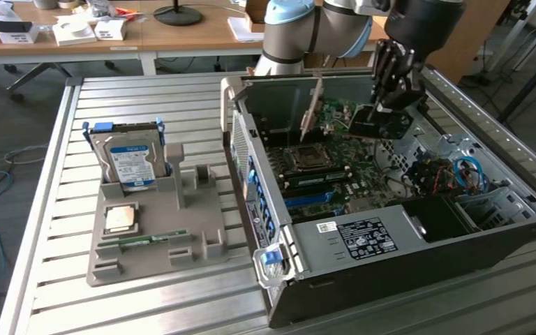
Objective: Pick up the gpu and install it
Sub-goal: 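Insert the gpu into the slot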
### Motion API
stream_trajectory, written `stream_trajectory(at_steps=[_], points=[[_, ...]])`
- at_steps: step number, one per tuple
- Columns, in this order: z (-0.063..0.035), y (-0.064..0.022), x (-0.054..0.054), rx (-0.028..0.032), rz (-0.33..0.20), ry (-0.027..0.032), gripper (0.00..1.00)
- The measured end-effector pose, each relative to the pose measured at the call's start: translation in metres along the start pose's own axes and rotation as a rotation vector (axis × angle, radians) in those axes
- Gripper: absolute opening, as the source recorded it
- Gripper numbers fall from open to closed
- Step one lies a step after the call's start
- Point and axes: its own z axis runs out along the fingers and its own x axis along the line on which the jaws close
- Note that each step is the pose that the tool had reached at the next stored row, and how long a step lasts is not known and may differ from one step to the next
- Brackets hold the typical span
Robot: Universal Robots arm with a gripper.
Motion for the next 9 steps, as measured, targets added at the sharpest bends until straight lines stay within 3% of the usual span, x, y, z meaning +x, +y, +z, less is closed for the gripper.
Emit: stream_trajectory(at_steps=[9], points=[[0.001,0.0,0.0,-0.0026,-0.164,0.0059,0.26]])
